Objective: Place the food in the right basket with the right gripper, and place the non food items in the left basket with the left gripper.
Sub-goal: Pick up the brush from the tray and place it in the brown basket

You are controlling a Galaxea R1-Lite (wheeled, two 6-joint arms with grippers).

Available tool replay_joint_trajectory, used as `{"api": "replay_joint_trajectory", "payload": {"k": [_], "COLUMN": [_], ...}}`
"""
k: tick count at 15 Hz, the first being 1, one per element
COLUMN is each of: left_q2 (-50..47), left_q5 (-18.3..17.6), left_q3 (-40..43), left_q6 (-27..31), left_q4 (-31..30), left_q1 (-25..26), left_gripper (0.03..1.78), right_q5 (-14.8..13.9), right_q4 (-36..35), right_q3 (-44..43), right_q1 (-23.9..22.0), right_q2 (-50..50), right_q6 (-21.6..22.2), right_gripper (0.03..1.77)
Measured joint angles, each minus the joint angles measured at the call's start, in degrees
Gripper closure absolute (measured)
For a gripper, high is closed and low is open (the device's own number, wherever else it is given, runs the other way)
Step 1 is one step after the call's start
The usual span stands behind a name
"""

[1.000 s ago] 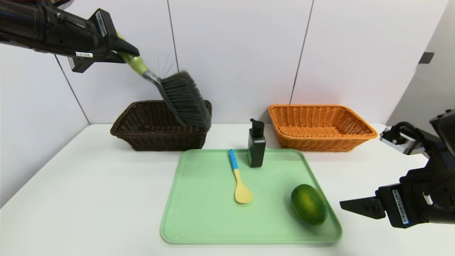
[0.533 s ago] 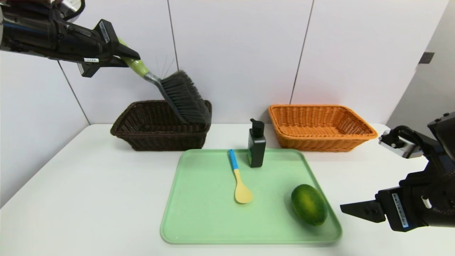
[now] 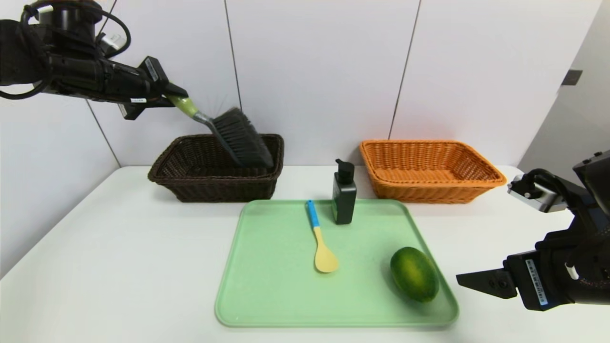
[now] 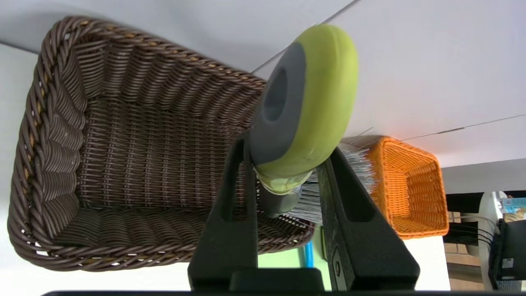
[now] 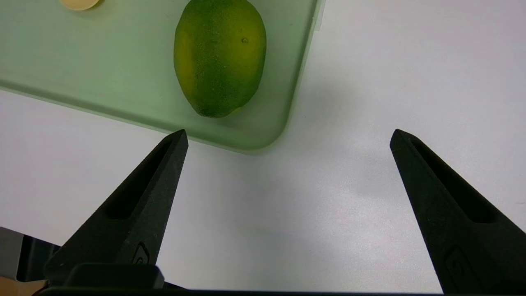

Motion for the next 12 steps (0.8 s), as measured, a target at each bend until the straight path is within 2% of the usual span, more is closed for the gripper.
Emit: {"api": "replay_joint_trajectory", "payload": {"k": [12], "left_q2": [6.5], "left_q5": [-0.1], "left_q3": [0.1], "left_q6": [0.6], "left_q4": [-3.8], "left_q1": [0.1], "left_gripper": [1.36], "right_q5": [0.0], "right_q4": [-0.2], "right_q3": [1.2], "right_q1": [0.0], "right_q2": [0.0], "right_q6": [-0.1], "right_gripper": [0.10]}}
